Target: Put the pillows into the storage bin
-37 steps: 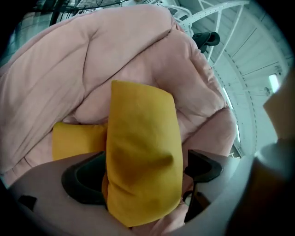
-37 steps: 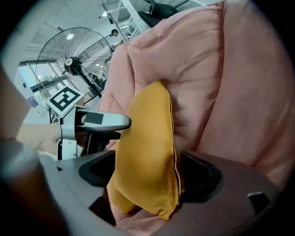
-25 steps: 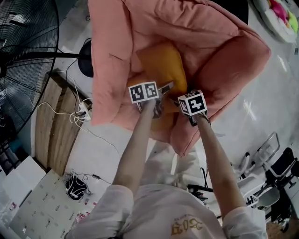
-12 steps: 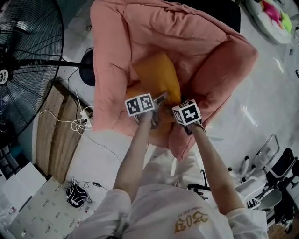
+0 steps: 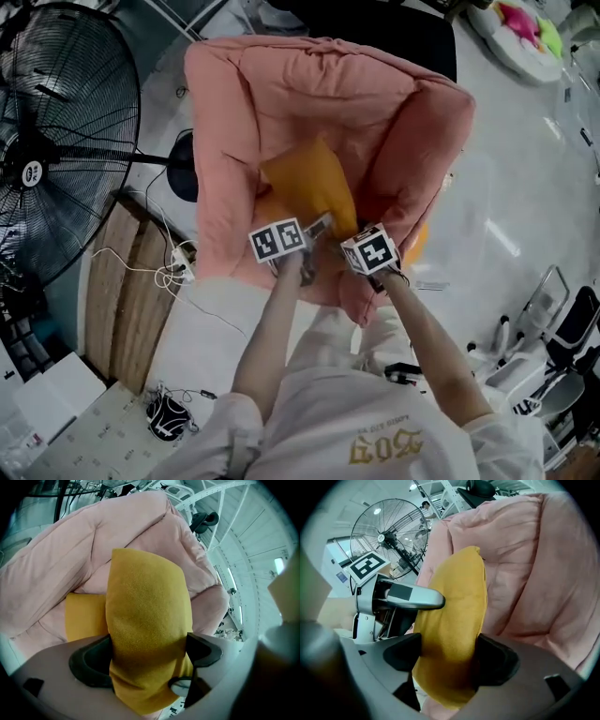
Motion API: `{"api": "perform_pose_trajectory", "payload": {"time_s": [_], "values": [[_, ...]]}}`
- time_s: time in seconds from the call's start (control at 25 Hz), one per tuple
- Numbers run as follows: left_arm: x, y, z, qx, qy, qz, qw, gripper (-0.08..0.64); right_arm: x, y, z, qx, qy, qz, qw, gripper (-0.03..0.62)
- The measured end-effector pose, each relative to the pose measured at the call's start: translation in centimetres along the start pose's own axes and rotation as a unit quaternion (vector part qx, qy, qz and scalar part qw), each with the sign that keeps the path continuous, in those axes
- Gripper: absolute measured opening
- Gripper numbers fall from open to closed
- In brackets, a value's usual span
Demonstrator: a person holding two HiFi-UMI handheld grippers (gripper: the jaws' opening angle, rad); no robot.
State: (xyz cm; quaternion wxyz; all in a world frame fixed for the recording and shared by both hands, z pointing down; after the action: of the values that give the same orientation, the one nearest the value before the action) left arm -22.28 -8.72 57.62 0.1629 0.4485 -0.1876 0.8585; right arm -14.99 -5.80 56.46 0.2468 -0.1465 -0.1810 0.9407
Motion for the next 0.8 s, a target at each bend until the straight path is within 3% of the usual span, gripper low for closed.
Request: {"api": "perform_pose_trajectory", "payload": {"time_s": [0.56, 0.8], "values": [[-7.7, -7.8, -0.5, -0.019, 0.009, 0.02, 0.9996, 0.497, -1.9, -5.4, -8.7, -0.045, 0.008, -0.009, 0.999, 0.379], [-11.2, -12.9, 0.4, -0.022, 0.014, 0.028, 0.9993, 0.497, -3.8, -10.4, -12.6, -0.039, 0.017, -0.017, 0.999, 0.377]]}}
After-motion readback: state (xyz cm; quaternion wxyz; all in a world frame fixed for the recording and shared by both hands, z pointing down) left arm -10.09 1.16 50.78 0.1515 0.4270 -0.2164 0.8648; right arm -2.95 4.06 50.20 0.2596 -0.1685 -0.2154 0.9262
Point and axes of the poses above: the fingertips, and each gripper's own axes: z forward along the fingers, x to its left, y out of its top, the point moved 1 cm from there along -z, backward along the fingers, and after that the axes turned 15 degrees about -y, right-handed, at the moved point
